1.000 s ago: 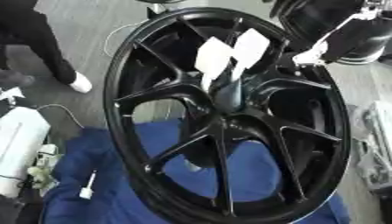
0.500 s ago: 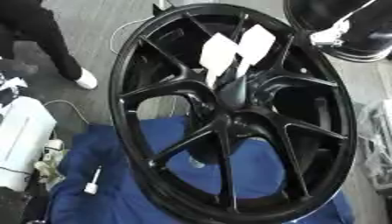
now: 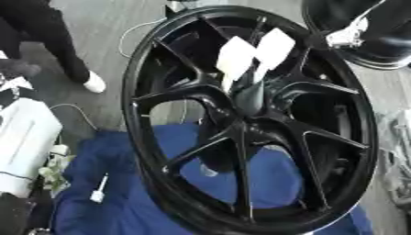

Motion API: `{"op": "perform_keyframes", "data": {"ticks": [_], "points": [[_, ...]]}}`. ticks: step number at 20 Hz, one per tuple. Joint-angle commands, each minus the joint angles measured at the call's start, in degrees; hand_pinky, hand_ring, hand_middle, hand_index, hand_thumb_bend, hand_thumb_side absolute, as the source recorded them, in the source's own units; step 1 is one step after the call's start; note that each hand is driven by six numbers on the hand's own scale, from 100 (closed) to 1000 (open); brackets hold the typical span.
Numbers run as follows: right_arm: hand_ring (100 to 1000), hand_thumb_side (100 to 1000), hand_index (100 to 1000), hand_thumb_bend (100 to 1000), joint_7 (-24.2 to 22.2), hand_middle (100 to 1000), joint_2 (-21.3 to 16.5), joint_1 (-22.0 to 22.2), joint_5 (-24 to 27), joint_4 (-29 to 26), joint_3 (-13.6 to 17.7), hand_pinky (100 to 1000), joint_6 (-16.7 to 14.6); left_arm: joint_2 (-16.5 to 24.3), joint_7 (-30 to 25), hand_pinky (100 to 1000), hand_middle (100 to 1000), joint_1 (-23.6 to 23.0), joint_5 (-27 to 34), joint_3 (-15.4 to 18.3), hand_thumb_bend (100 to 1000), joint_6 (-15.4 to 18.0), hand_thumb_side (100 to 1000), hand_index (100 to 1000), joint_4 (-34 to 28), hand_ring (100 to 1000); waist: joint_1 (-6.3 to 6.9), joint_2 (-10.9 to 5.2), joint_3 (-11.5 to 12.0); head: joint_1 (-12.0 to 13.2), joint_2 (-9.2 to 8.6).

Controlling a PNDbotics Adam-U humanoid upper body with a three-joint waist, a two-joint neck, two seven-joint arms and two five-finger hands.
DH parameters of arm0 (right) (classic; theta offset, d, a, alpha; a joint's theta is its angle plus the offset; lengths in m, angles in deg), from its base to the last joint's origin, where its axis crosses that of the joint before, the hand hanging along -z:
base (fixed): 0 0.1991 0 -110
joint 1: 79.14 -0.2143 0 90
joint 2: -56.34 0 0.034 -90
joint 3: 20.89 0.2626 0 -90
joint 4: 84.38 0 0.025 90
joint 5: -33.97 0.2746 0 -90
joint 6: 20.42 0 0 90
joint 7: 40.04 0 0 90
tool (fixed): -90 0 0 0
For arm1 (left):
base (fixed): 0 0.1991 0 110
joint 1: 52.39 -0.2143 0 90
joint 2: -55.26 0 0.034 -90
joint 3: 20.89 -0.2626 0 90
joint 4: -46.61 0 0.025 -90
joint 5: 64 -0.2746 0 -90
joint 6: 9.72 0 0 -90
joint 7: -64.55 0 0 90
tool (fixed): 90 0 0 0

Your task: Pull the pin out of the wheel hub.

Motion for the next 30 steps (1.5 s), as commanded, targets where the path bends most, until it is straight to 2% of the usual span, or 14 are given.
{"op": "perform_keyframes", "data": {"ticks": [1,3,5,7,8,9,10,11,13,15,17,20,25,30], "points": [[850,491,981,442,-0.3,817,-0.7,-1.5,-0.8,1.0,0.4,881,-1.5,1.6,-0.1,550,594,0.3,-0.2,0.5,100,0.0,770,669,-1.0,753,0.52,-1.49,0.0,0.0,0.22],[848,493,980,442,-0.2,815,-0.5,-1.7,-1.1,1.5,0.5,880,-1.8,1.6,-0.1,551,594,0.4,-0.2,0.5,100,0.0,769,668,-1.1,754,0.58,-1.49,-0.1,0.1,0.28],[841,410,978,438,0.6,809,-0.5,-1.5,-1.0,1.8,1.1,876,-1.5,1.6,-0.1,551,595,0.5,-0.2,0.6,100,0.0,766,668,-1.2,754,0.69,-1.46,-0.2,0.2,0.29],[814,403,956,438,2.2,782,-0.6,-1.0,-0.7,2.1,2.4,858,-0.4,1.6,-0.1,551,596,0.6,-0.1,0.6,100,0.0,763,668,-1.2,754,0.84,-1.45,-0.2,0.3,0.33],[790,301,937,429,4.3,758,-0.6,-0.5,-0.2,2.5,3.8,847,1.2,1.6,-0.1,551,596,0.7,-0.1,0.7,100,0.0,760,668,-1.3,754,0.99,-1.42,-0.3,0.4,0.31],[754,113,899,414,6.7,719,-0.6,0.2,0.9,2.8,5.2,833,3.0,1.5,-0.1,552,596,0.8,0.0,0.7,100,0.1,756,668,-1.4,754,1.12,-1.41,-0.3,0.4,0.33],[735,100,882,348,9.6,694,-0.5,0.9,3.0,3.3,7.0,827,5.4,1.5,-0.1,552,596,0.9,0.0,0.8,100,0.1,754,668,-1.5,754,1.3,-1.43,-0.3,0.5,0.38],[703,100,866,132,13.2,655,-0.3,1.7,5.6,3.8,9.0,819,7.9,1.4,0.0,552,597,1.1,0.1,0.8,100,0.2,749,669,-1.6,754,1.48,-1.43,-0.3,0.5,0.39],[675,100,856,100,21.6,621,0.2,3.4,11.7,4.2,13.0,813,12.3,1.5,0.0,553,597,1.5,0.3,0.9,100,0.3,740,669,-1.9,754,1.86,-1.44,-0.3,0.6,0.41],[658,100,849,100,30.0,604,1.1,5.2,18.1,4.1,16.9,813,14.7,2.0,-0.2,555,599,2.5,0.4,1.0,100,0.5,721,671,-2.2,755,2.34,-1.46,-0.5,0.9,0.45],[671,304,852,100,36.8,615,2.2,7.3,23.6,3.9,20.2,819,15.7,3.1,-0.7,560,605,4.2,0.4,1.1,100,1.2,687,674,-2.3,757,2.83,-1.45,-0.6,0.8,0.44],[681,433,853,100,42.8,635,3.6,10.0,28.8,3.2,23.4,820,16.2,5.3,-1.8,568,616,7.8,0.7,1.0,100,2.5,655,682,-2.3,762,3.48,-1.49,-0.9,0.5,0.5],[677,496,849,100,50.2,631,6.6,14.1,32.9,1.1,27.6,818,15.9,10.4,-5.2,578,647,15.5,1.8,0.0,100,1.5,646,693,-2.3,779,4.43,-1.76,-1.6,1.0,1.14],[661,564,835,100,54.9,608,9.7,18.6,34.2,-0.6,31.1,813,15.7,17.4,-16.0,628,706,24.0,4.9,-2.3,100,-3.6,631,734,-2.3,829,5.07,-2.15,-2.4,-0.5,2.06]]}}
